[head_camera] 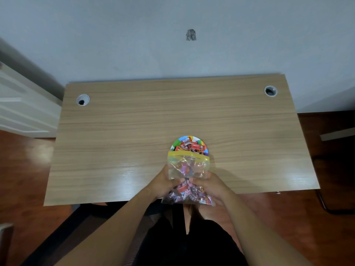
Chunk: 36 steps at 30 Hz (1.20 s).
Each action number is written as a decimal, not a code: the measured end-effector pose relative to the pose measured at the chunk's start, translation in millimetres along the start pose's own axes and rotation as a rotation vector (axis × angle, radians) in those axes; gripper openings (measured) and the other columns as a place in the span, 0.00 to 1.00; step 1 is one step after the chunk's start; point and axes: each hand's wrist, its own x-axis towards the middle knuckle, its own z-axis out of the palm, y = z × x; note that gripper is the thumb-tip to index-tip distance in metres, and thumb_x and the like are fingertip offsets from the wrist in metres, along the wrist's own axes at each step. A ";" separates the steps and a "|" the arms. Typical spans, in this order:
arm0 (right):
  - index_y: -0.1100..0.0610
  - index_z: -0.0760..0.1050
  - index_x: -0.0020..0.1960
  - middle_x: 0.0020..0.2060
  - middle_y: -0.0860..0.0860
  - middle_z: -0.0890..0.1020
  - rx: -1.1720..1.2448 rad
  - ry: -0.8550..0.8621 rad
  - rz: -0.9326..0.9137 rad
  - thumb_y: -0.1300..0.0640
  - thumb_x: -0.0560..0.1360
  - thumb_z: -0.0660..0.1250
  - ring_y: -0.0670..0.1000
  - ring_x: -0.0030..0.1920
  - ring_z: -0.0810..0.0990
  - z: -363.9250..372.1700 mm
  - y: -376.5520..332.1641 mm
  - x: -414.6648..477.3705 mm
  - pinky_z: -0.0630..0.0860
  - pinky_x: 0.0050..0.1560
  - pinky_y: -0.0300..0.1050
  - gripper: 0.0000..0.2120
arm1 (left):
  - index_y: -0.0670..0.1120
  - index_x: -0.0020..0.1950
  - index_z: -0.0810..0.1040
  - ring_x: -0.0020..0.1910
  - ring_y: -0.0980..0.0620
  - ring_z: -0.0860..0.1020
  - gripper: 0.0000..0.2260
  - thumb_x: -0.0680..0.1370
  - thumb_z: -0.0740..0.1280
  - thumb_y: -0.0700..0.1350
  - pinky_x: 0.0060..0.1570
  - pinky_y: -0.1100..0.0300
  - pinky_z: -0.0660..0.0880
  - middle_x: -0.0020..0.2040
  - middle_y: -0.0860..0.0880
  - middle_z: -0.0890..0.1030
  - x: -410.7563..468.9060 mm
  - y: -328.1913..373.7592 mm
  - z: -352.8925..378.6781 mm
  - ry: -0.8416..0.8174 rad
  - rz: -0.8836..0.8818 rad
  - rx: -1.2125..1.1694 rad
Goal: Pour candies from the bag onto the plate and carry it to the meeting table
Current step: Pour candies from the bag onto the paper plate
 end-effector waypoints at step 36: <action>0.58 0.86 0.61 0.52 0.52 0.92 0.128 0.077 -0.042 0.54 0.78 0.79 0.54 0.56 0.91 -3.0 -1.6 -12.2 0.84 0.54 0.44 0.14 | 0.46 0.57 0.88 0.49 0.46 0.91 0.11 0.81 0.75 0.52 0.50 0.56 0.85 0.50 0.45 0.92 -9.9 0.7 9.4 0.118 -0.065 -0.164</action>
